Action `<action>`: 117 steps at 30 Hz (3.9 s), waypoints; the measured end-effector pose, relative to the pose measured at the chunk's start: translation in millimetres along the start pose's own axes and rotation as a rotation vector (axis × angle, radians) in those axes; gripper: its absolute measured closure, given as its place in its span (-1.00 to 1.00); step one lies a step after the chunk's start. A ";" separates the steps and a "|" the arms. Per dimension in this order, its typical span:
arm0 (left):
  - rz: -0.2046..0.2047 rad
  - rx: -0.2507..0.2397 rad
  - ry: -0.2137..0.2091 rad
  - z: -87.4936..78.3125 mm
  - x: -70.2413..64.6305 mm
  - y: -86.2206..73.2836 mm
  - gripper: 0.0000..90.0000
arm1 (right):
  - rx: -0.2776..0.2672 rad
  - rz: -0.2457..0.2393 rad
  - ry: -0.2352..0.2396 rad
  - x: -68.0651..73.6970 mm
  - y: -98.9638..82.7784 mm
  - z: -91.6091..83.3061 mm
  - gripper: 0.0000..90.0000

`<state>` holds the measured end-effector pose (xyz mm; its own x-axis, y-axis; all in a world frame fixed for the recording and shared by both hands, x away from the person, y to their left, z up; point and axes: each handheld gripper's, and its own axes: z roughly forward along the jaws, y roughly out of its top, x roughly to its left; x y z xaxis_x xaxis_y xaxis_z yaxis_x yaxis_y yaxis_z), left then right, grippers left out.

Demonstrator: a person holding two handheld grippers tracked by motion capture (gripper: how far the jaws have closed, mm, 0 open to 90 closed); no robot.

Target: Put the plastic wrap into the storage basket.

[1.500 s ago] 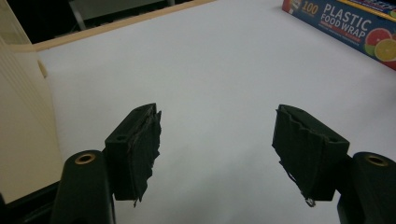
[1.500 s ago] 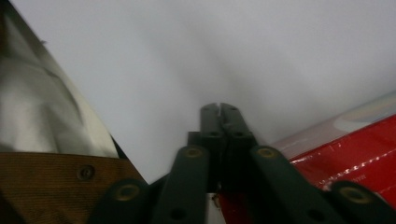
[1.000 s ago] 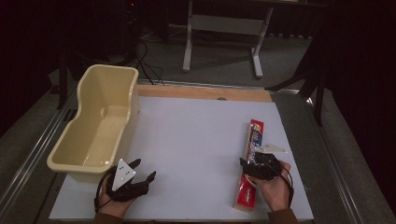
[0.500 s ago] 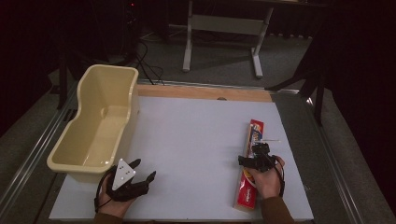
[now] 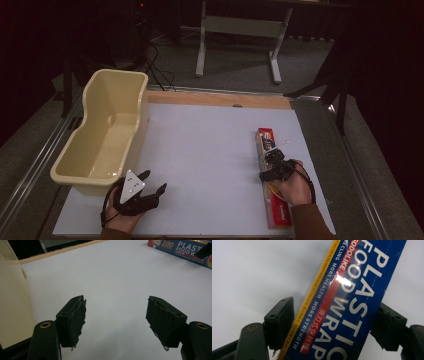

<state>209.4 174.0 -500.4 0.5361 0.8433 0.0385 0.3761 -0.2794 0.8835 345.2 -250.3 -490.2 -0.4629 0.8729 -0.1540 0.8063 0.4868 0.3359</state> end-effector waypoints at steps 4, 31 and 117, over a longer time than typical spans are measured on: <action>0.004 0.005 -0.001 0.5 -0.1 0.1 -0.30 | 0.049 0.104 0.098 -13.1 1.2 1.3 -0.36; 0.004 0.006 0.001 1.4 -0.3 0.1 -0.30 | 0.135 0.449 0.345 -25.3 8.3 4.0 -0.07; -0.002 -0.001 -0.021 1.0 0.1 0.1 -0.32 | -0.191 0.432 1.015 110.4 168.1 -83.3 -0.08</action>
<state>210.3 173.6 -500.8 0.5516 0.8337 0.0271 0.3764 -0.2777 0.8839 398.9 -74.7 -373.3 -0.3139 0.4951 0.8101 0.9426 0.0603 0.3283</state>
